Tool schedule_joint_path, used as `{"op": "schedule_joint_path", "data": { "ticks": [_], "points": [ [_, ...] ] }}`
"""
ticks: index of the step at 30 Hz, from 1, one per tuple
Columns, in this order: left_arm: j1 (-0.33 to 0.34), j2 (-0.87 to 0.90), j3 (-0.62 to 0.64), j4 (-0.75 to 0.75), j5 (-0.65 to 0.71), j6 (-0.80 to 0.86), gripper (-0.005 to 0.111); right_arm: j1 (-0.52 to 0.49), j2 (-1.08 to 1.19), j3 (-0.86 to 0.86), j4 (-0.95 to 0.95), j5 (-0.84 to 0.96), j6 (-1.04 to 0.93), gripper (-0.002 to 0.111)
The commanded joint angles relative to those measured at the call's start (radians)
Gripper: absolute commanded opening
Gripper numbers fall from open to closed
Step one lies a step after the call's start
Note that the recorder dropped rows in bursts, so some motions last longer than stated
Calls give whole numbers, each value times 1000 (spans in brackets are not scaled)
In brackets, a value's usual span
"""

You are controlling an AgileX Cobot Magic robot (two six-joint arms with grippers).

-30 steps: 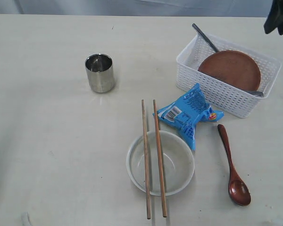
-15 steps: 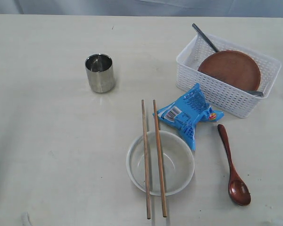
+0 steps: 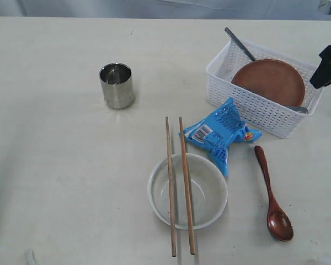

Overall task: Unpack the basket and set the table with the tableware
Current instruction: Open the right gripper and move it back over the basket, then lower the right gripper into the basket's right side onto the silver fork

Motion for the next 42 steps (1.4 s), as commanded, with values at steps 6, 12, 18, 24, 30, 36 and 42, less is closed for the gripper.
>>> {"op": "schedule_joint_path", "data": {
  "ticks": [6,12,18,24,30,36,42],
  "points": [
    [3,-4,3,5,0,-7,0,8,-29,38,40,0,-38,28],
    [3,-4,3,5,0,-7,0,71,-29,38,48,0,-95,32],
    [3,-4,3,5,0,-7,0,123,-29,38,-29,0,-89,41],
    [3,-4,3,5,0,-7,0,126,-29,38,-80,0,-80,41],
    [3,-4,3,5,0,-7,0,126,-29,38,-93,0,-80,41],
    [3,-4,3,5,0,-7,0,126,10,38,-89,0,-64,41],
    [3,-4,3,5,0,-7,0,126,27,38,-91,0,-64,41]
  ]
}}
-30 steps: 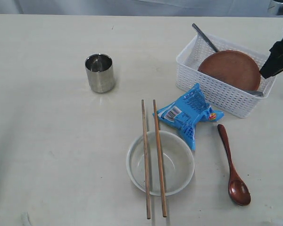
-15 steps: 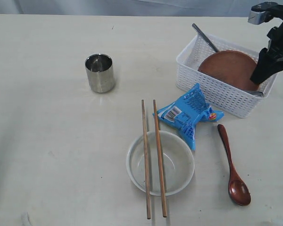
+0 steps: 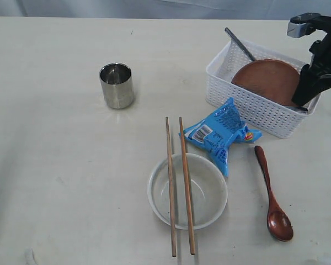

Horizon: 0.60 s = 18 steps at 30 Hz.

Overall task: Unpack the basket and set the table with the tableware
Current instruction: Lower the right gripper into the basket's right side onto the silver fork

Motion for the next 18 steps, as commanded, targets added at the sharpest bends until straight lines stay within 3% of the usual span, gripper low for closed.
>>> {"op": "schedule_joint_path", "data": {
  "ticks": [1,18],
  "points": [
    [3,-4,3,5,0,-7,0,3,3,2,-7,0,2,41],
    [3,-4,3,5,0,-7,0,3,6,2,5,0,-14,41]
  ]
}}
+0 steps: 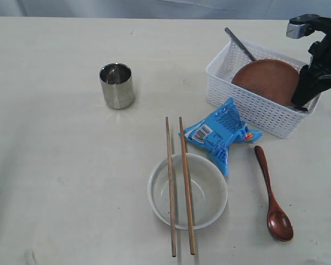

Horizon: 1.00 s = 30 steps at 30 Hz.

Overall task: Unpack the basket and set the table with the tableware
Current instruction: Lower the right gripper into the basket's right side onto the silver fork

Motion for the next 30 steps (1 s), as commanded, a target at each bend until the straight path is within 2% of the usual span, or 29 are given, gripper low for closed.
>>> {"op": "schedule_joint_path", "data": {
  "ticks": [1,19,26,30],
  "points": [
    [3,-4,3,5,0,-7,0,3,4,2,5,0,-14,41],
    [3,-4,3,5,0,-7,0,3,35,2,1,0,-36,41],
    [3,-4,3,5,0,-7,0,3,35,2,20,0,-36,13],
    [3,-4,3,5,0,-7,0,3,35,2,20,0,-36,8]
  ]
}}
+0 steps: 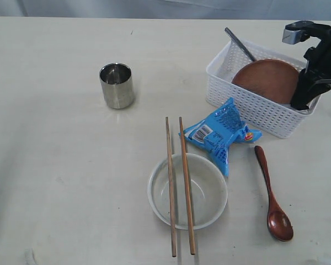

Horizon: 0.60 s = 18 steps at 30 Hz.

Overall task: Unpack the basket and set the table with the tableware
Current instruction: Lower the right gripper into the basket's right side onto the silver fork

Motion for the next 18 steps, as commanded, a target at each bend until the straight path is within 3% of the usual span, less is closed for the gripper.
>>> {"op": "schedule_joint_path", "data": {
  "ticks": [1,8,11,18],
  "points": [
    [3,-4,3,5,0,-7,0,1,0,2,4,0,-9,8],
    [3,-4,3,5,0,-7,0,1,-3,0,4,0,-39,8],
    [3,-4,3,5,0,-7,0,1,-5,-2,4,0,-43,-1],
    [3,-4,3,5,0,-7,0,1,-23,-2,4,0,-48,0]
  ]
}}
